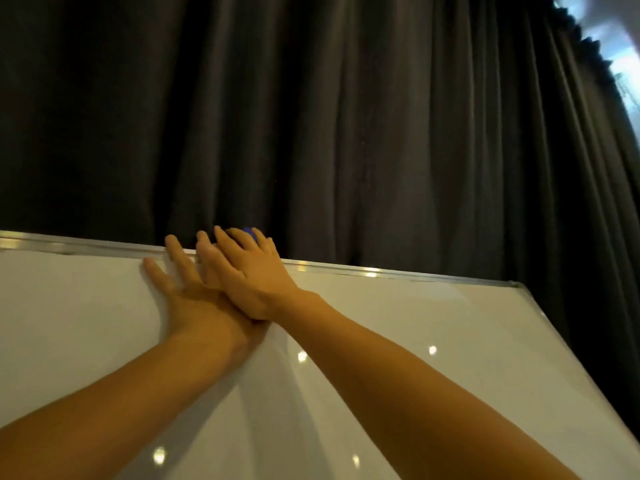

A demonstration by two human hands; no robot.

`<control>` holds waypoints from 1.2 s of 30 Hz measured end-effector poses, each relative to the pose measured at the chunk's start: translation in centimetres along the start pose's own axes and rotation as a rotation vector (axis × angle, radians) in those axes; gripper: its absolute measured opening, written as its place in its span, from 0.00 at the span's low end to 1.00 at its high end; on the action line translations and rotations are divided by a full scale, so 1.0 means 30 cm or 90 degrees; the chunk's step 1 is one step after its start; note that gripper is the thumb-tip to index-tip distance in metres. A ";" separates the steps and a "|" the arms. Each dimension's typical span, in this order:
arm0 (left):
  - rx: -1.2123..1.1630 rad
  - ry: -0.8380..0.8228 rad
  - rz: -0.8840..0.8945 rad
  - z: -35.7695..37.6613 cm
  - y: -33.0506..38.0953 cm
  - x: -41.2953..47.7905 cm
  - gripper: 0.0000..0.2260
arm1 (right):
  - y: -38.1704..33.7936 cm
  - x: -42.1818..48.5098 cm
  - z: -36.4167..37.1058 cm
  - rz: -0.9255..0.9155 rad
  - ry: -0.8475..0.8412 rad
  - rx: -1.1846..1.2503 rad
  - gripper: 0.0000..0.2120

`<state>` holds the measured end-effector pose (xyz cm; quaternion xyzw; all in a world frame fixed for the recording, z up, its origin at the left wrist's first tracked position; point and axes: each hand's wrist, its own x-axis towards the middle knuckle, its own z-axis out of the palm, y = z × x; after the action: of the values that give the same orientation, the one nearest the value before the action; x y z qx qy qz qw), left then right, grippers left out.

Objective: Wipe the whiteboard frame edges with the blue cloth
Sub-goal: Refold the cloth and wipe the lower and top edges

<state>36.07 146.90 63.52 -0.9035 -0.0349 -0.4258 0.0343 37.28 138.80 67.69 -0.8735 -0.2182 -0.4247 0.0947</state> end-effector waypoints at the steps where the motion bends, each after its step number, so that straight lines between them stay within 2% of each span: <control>1: -0.002 0.009 -0.005 0.007 0.009 0.005 0.48 | 0.022 -0.010 -0.009 -0.011 0.009 -0.016 0.37; 6: -0.101 0.070 0.025 0.036 0.026 -0.009 0.51 | 0.245 -0.118 -0.054 -0.068 0.087 -0.085 0.31; 10: -0.097 0.043 0.008 0.044 0.048 -0.001 0.54 | 0.612 -0.250 -0.197 0.070 0.124 -0.135 0.32; 12: -0.097 0.026 -0.005 0.028 0.086 0.011 0.55 | 0.638 -0.250 -0.212 0.109 0.117 -0.135 0.35; 16: -0.108 -0.005 -0.030 -0.011 0.262 0.024 0.56 | 0.529 -0.216 -0.126 0.002 0.060 -0.072 0.43; 19: -0.091 -0.018 -0.028 -0.034 0.405 0.009 0.57 | 0.591 -0.231 -0.134 -0.092 0.052 -0.098 0.39; 21: -0.097 -0.026 -0.031 -0.028 0.484 -0.013 0.56 | 0.721 -0.268 -0.181 -0.133 0.049 -0.135 0.35; 24: -0.103 -0.035 -0.035 -0.010 0.643 -0.041 0.53 | 1.078 -0.385 -0.312 -0.080 0.066 -0.184 0.33; 26: -0.098 -0.025 -0.042 -0.026 0.712 -0.041 0.52 | 1.249 -0.447 -0.378 -0.001 0.069 -0.179 0.36; 28: -0.114 -0.033 -0.068 -0.059 0.793 -0.032 0.53 | 1.299 -0.450 -0.406 -0.008 0.042 -0.144 0.40; 31: -0.123 -0.035 -0.084 -0.087 0.918 -0.030 0.54 | 1.237 -0.397 -0.382 -0.087 0.009 -0.102 0.43; 34: -0.088 -0.015 -0.047 -0.095 1.052 -0.032 0.53 | 1.298 -0.407 -0.397 -0.159 0.017 -0.149 0.39; 36: -0.096 0.002 -0.013 -0.083 1.119 -0.037 0.54 | 1.470 -0.449 -0.461 -0.124 0.037 -0.177 0.36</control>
<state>36.54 113.22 63.16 -0.9025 -0.0117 -0.4288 -0.0378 40.62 90.78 66.58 -0.8405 -0.2378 -0.4829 -0.0622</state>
